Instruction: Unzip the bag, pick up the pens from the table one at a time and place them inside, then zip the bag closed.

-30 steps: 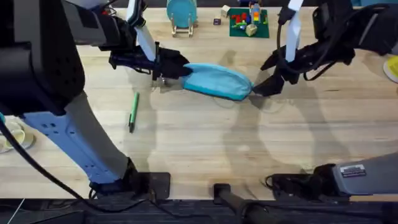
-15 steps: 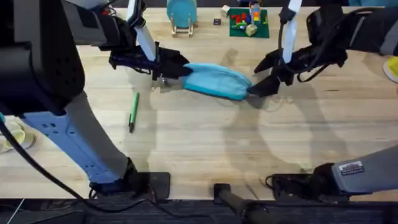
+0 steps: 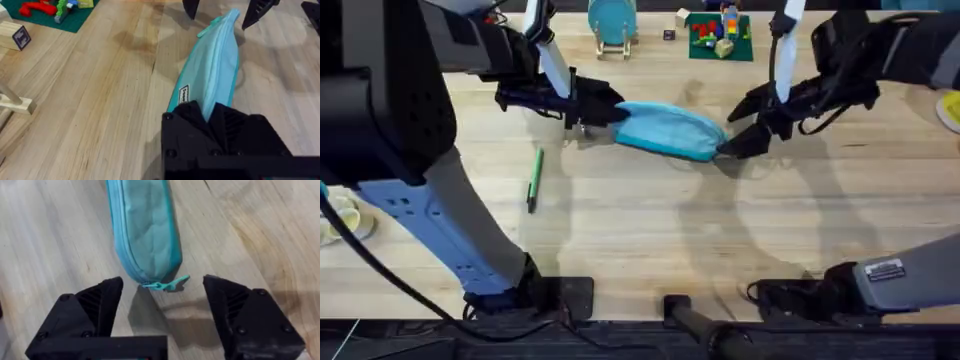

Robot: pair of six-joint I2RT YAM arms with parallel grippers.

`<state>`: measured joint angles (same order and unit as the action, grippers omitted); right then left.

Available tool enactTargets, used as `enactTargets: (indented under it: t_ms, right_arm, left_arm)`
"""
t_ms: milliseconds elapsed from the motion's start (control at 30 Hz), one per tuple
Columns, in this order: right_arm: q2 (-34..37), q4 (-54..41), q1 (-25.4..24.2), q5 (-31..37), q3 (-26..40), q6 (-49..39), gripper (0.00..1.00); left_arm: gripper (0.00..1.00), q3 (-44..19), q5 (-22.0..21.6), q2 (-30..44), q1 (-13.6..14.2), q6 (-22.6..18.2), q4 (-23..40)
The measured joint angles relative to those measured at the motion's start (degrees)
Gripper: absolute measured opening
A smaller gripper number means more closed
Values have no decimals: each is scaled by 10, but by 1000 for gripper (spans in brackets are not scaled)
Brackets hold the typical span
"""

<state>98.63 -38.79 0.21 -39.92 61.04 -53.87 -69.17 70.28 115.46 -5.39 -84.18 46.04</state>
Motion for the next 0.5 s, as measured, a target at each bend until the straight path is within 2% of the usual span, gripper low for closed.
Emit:
enactTargets:
  t_ms: [233,500]
  right_arm:
    - [1,4,0,-1,0,0,976]
    - [15,1,0,-4,0,0,872]
  left_arm:
    - [42,0,0,0,0,0,0]
    - [42,0,-2,0,0,0,0]
